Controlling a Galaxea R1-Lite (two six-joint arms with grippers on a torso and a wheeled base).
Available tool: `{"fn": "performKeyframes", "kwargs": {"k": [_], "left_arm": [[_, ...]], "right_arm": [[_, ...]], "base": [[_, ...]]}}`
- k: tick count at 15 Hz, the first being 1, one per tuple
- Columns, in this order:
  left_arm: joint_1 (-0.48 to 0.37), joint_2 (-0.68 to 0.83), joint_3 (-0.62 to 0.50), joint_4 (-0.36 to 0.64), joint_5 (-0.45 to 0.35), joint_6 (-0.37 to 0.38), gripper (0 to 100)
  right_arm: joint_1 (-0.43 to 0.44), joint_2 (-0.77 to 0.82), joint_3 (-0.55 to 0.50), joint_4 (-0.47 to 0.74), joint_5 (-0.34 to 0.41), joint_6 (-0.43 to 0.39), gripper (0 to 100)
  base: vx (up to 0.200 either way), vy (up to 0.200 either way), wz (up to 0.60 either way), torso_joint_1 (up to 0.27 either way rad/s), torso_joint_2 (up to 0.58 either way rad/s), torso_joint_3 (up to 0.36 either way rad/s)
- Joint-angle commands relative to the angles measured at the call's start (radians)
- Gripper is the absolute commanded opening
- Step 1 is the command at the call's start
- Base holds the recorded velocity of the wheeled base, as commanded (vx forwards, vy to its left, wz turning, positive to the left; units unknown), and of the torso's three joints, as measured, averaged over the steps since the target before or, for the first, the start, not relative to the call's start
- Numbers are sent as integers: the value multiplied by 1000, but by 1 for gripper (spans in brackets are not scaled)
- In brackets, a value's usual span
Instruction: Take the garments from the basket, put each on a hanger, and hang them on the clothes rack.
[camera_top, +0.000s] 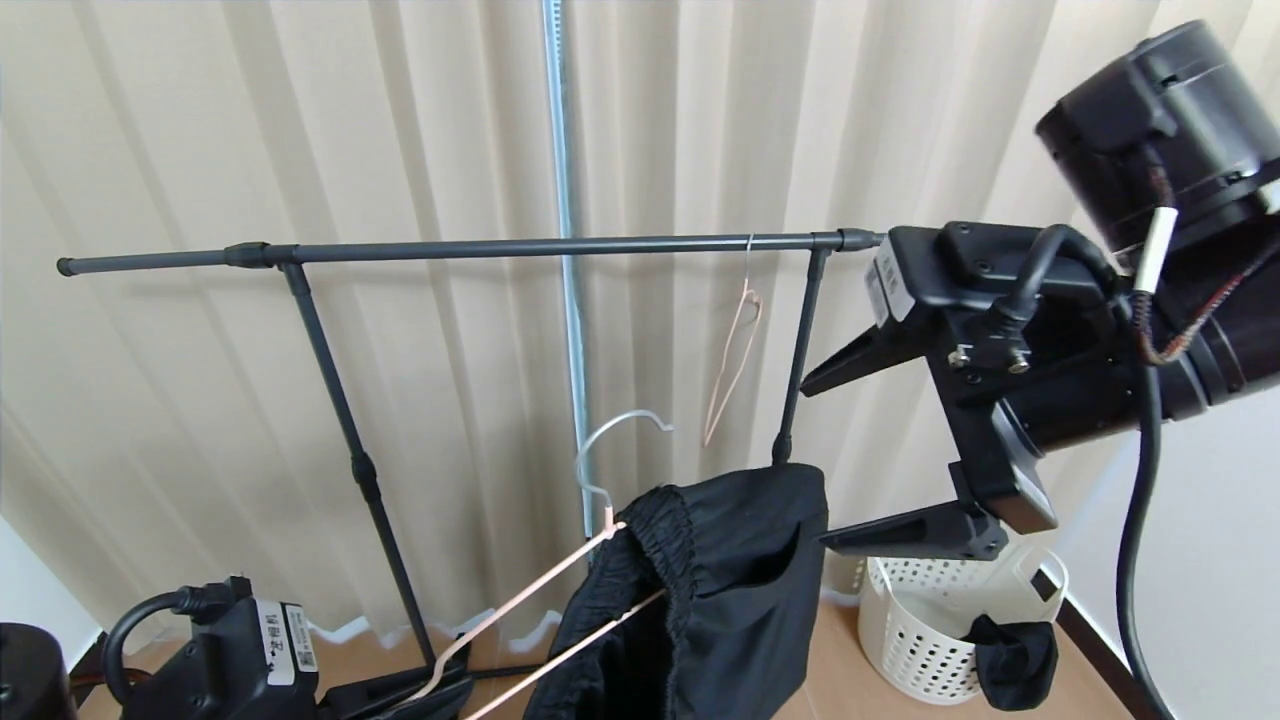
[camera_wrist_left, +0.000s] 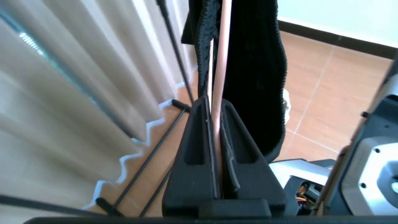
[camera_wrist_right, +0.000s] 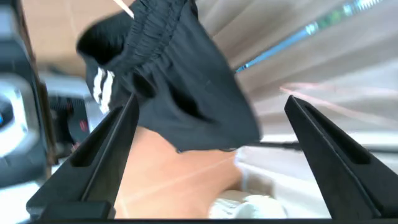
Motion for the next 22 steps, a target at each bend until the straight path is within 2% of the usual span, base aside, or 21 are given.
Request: {"fn": "performKeyframes", "kwargs": {"k": [1,3,5,17,18,22], "left_arm": [[0,2,3,0,-18,0,0],[-3,2,9,0,-21,0,0],[-13,2,7,0,-21,0,0],[-23,-3,7,0,-21,3,0],[-23,-3,6,0,-21,3,0],[-23,-3,4,-2,-21,2,0]], "right_arm": [[-49,205,-184,141,105,-165,100],[-52,269,-215,170,188,-205,100],[-44,297,-207,167,223,-204,100],[20,412,-215,120,231,-191,100],[20,410,-214,120,231,-190,0],[22,398,-209,127,232,-185,0]], "base": [[0,0,0,0,0,0],[0,0,0,0,0,0],[0,0,0,0,0,0],[0,0,0,0,0,0],[0,0,0,0,0,0],[0,0,0,0,0,0]]}}
